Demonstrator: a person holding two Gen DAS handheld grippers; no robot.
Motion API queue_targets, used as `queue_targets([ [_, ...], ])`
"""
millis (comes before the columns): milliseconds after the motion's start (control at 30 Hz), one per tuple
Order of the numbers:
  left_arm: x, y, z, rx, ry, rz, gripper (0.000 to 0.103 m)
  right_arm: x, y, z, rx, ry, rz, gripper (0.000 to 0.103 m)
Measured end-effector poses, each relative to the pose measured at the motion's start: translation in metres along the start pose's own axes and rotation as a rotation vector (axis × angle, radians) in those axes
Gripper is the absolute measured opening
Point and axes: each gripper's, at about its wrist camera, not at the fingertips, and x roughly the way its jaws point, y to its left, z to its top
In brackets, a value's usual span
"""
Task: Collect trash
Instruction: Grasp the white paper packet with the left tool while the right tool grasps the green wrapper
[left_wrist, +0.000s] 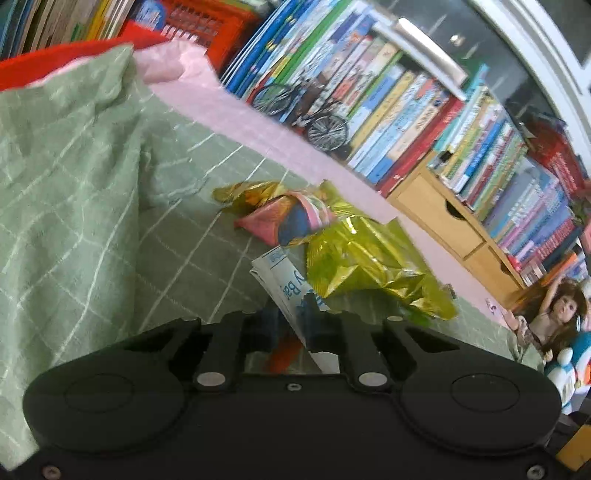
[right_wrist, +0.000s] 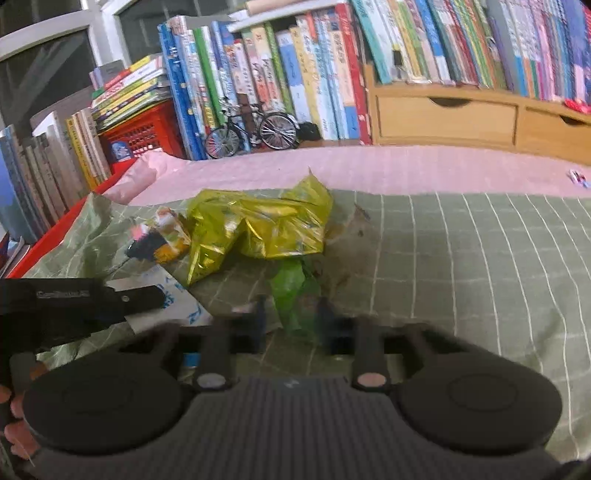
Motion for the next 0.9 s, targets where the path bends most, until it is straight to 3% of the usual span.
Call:
queue_targets([
  [333, -0.046, -0.029, -0.009, 0.127, -0.045, -0.099, 0.004, -0.055, -0.009, -0.019, -0.001, -0.07, -0.01, 0.013],
  [533, -0.07, -0.043, -0.02, 0.175, -0.021, -0.158, 0.004, -0.085, -0.005, -0.038, -0.008, -0.024, 0.002, 0.013],
  [600, -0.079, -0.046, -0.023, 0.194, -0.016, -0.174, 0.004, -0.096, -0.002, -0.046, -0.041, 0.012, 0.013, 0.021],
  [667, -0.086, -0.048, -0.025, 0.22, -0.02, -0.178, 0.004, -0.106, -0.001, -0.052, -0.054, 0.012, 0.021, 0.054],
  [733, -0.09, -0.049, -0.026, 0.234, -0.024, -0.171, 0.004, -0.112, 0.0, -0.052, -0.055, -0.007, 0.022, 0.071],
  [900, -0.089, -0.049, -0.028, 0.236, -0.009, -0.163, 0.004, -0.106, -0.004, -0.037, -0.016, -0.078, -0.025, 0.076],
])
